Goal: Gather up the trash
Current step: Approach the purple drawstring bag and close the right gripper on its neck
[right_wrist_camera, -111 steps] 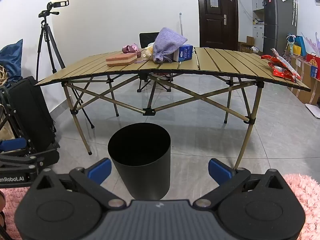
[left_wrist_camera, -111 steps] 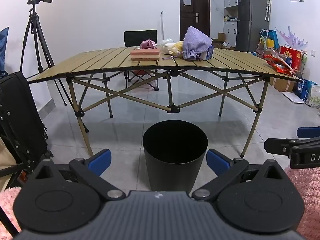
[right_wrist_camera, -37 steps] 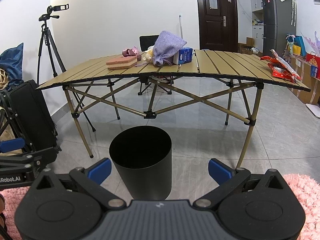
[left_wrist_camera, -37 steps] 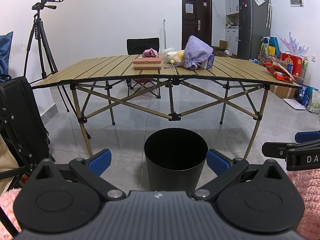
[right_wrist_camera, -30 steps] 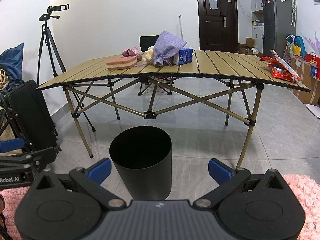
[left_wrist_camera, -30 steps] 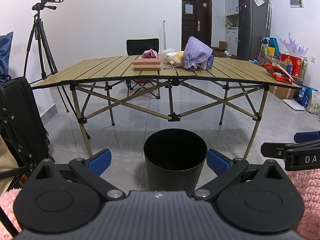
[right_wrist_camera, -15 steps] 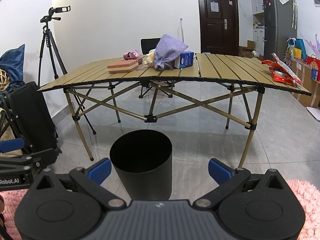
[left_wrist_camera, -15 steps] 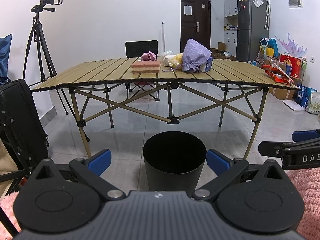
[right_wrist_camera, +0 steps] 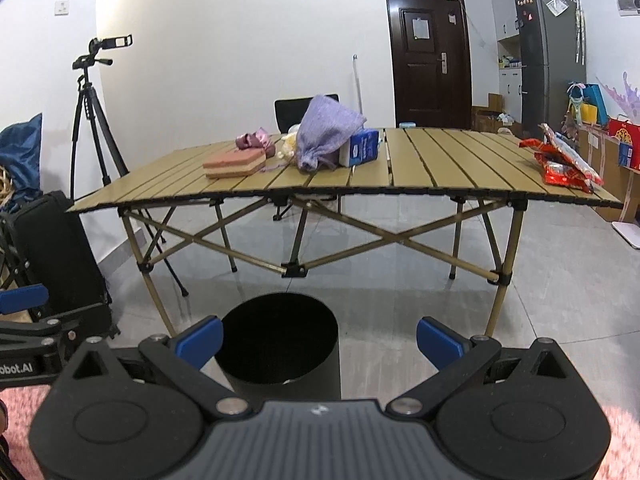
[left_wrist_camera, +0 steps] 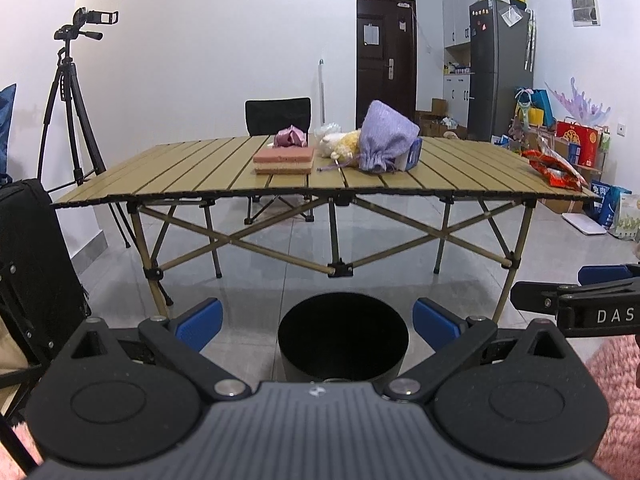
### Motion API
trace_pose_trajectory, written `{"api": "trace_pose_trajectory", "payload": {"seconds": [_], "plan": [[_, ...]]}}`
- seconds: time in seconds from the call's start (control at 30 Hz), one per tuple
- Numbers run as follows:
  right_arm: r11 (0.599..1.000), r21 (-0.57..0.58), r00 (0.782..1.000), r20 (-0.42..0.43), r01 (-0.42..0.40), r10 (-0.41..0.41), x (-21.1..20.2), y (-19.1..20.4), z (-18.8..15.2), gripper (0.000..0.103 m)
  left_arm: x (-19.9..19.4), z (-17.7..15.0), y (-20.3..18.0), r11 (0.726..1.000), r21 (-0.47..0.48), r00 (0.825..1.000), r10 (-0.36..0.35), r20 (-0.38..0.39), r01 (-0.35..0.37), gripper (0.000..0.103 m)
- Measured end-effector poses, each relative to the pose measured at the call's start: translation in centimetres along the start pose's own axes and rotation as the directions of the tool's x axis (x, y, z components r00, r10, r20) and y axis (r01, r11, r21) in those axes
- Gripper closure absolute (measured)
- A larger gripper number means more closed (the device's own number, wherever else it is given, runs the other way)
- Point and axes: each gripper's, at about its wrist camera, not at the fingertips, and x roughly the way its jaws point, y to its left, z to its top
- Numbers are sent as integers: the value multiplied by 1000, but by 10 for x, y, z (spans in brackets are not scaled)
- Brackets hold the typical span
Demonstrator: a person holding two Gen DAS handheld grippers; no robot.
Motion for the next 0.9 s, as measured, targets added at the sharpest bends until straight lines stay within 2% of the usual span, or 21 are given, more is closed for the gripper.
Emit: {"api": "trace_pose_trajectory", "payload": {"seconds": [0.57,0.9], "plan": [[999,41,998,61,22,-24,42,-23,37,0,53,44,-3,1000,-18,1000,1,20,0,0],[998,57,995,95,5,-11,76,-33,63,0,92,73,0,999,-34,1000,9,26,-8,0]]}}
